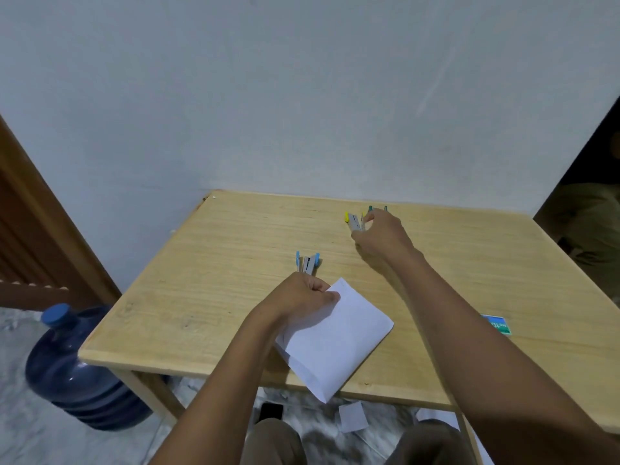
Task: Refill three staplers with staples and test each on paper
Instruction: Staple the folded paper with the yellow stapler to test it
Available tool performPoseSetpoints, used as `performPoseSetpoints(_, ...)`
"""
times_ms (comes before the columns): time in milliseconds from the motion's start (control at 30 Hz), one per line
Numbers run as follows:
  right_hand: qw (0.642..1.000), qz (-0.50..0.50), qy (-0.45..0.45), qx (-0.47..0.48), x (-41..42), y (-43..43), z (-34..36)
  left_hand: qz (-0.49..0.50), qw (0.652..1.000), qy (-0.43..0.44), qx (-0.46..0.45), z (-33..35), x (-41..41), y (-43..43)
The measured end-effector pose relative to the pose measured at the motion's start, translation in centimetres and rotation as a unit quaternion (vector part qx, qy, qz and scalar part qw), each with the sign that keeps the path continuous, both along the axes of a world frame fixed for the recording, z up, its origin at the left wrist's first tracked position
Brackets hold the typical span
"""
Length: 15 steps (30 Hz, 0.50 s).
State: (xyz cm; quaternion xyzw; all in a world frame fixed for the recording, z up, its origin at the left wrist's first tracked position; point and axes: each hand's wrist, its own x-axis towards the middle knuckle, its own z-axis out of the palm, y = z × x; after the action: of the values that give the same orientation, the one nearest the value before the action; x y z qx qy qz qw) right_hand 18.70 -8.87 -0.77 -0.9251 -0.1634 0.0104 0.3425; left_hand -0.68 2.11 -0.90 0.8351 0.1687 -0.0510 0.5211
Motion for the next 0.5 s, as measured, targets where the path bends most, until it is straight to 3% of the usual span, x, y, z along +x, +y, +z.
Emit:
performPoseSetpoints(333,0.999,0.001,-0.03,-0.043,-1.6,0.5,-1.8,0.017,1.0,0.001,-0.021,-0.1,-0.1,-0.2)
performPoseSetpoints(500,0.996,0.022,0.038,0.073,-6.4,-3.2,0.4,0.025,0.999,-0.003,-0.027,0.3,-0.3,-0.2)
